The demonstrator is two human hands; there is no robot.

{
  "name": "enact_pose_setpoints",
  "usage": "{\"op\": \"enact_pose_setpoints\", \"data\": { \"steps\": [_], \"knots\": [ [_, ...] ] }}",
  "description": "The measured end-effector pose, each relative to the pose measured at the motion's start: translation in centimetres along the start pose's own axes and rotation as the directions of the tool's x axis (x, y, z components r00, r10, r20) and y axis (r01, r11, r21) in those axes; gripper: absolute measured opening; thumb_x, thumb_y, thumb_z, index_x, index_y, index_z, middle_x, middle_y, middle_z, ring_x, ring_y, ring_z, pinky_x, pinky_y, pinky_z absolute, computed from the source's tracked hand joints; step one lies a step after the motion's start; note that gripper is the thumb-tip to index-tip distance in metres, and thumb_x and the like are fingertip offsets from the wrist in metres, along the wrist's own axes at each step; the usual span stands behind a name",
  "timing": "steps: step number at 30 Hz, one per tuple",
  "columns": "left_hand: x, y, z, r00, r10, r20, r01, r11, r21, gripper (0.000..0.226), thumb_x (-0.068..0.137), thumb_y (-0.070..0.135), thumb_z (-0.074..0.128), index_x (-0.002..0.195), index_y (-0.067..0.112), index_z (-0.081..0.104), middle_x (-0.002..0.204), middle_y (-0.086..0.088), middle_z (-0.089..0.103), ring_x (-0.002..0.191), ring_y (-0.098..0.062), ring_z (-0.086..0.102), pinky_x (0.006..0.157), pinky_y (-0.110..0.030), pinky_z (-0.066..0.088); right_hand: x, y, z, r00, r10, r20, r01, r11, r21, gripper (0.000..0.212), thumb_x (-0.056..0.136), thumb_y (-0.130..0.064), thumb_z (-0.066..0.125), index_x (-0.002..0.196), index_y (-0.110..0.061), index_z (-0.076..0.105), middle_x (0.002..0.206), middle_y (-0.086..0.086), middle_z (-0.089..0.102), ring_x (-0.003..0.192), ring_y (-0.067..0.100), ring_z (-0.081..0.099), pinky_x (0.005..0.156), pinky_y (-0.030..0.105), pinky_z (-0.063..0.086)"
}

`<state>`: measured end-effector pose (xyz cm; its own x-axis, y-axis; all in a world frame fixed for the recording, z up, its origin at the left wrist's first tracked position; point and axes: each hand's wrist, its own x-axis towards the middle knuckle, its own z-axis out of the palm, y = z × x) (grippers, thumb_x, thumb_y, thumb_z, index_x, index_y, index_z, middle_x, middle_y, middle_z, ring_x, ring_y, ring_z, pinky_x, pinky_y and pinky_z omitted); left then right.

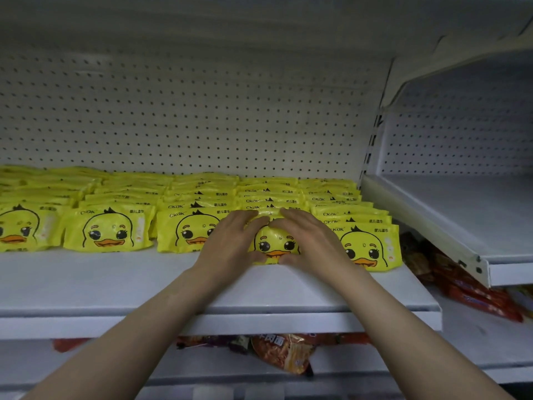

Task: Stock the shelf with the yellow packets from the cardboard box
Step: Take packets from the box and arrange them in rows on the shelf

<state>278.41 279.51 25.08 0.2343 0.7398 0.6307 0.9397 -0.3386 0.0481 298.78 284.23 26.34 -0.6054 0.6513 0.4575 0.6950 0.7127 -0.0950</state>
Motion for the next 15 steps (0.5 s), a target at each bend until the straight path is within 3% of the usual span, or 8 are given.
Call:
{"op": "enact_pose_setpoints", "data": {
  "steps": [9,12,15],
  "knots": [
    [1.5,-0.6,1.4,1.0,-0.031,-0.004,0.031,0.999,0.023,0.081,0.054,0.035,0.09,0.127,0.015,0.06,0.126,-0.013,0.059,0.113,-0.035,0.056,0.089,-0.044,0.049,2.2,1.1,0.7,1.0,-0.011,0.0,0.011,0.999,-0.037,0.074,0.071,-0.039,0.083,0.137,-0.029,0.051,0.156,0.0,0.037,0.146,0.022,0.03,0.118,0.034,0.02],
    [0.8,-0.8,1.5,1.0,0.0,-0.014,0.001,0.999,0.048,0.082,0.06,0.038,0.088,0.131,0.015,0.057,0.129,-0.013,0.058,0.116,-0.035,0.055,0.093,-0.043,0.048,1.3,1.8,0.5,0.998,-0.048,-0.033,0.047,0.999,-0.023,0.071,0.073,-0.035,0.083,0.138,-0.027,0.054,0.155,0.004,0.038,0.145,0.025,0.031,0.118,0.042,0.024],
    [0.5,-1.1,1.4,1.0,0.014,-0.006,-0.014,0.999,0.041,0.082,0.064,0.042,0.085,0.135,0.016,0.054,0.134,-0.011,0.055,0.121,-0.033,0.052,0.096,-0.044,0.047,0.5,2.2,0.2,0.999,-0.037,-0.015,0.036,0.999,-0.016,0.073,0.076,-0.025,0.082,0.142,-0.03,0.05,0.157,0.002,0.035,0.146,0.022,0.029,0.117,0.038,0.028]
  ]
}}
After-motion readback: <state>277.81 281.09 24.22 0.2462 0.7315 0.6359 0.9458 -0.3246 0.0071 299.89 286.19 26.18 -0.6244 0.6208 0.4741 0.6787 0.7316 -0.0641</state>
